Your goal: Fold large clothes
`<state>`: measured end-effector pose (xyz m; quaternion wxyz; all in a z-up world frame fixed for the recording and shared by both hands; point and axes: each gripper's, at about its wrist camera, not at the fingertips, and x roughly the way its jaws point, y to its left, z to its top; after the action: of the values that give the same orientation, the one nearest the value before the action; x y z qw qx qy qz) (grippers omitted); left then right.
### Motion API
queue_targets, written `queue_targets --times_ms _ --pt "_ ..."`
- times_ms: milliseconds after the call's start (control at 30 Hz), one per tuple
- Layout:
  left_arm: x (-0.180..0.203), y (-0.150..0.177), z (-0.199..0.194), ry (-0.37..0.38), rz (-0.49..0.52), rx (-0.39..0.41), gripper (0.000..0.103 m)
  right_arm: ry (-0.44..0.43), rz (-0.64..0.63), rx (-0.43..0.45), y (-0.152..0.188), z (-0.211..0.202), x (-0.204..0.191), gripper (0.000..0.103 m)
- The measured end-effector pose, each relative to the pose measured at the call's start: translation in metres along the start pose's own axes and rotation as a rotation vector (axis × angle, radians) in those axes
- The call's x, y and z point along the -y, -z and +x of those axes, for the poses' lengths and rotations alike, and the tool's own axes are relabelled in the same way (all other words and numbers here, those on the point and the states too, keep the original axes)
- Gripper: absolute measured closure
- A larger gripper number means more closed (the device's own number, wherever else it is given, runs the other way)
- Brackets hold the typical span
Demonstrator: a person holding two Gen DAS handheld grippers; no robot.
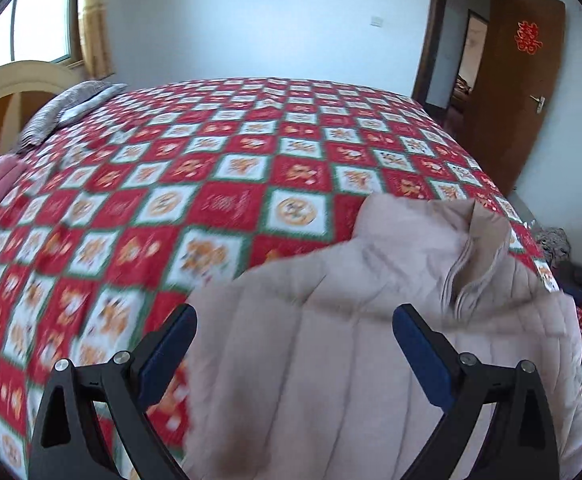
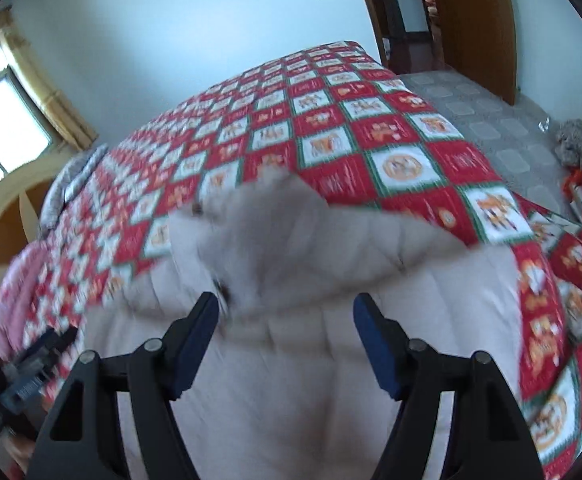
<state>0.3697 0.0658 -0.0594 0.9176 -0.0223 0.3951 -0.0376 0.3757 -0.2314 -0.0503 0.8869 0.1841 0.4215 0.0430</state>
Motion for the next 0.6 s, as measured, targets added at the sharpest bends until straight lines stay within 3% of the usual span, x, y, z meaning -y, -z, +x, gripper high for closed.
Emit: queue_targets --times_ms 133,233,300,333,400,500,600 --pt "0.012 -0.005 0.036 -0.003 -0.036 -0.056 0.004 0.022 -0.002 -0.042 -0.036 0.040 -0.021 0.031" --pt "0.012 0.006 0.051 0.026 -0.083 -0.095 0.004 0.073 0.013 -0.095 -0.042 0.070 -0.020 0.035" --pt "0.014 0.014 0.061 0.007 -0.070 -0.107 0.004 0.076 0.027 -0.131 -0.038 0.083 -0.015 0.053" --pt "0.016 0.017 0.064 -0.013 -0.050 -0.105 0.004 0.076 0.024 -0.146 -0.032 0.087 -0.013 0.056" --pt "0.020 0.022 0.066 -0.035 -0.005 -0.098 0.004 0.087 -0.004 -0.152 -0.023 0.086 -0.008 0.085" --pt "0.025 0.021 0.060 -0.013 0.018 -0.079 0.004 0.115 -0.046 -0.105 -0.009 0.074 0.006 0.090" --pt "0.025 0.012 0.050 0.052 -0.014 -0.050 0.004 0.135 -0.016 -0.125 0.016 0.080 0.041 0.091"
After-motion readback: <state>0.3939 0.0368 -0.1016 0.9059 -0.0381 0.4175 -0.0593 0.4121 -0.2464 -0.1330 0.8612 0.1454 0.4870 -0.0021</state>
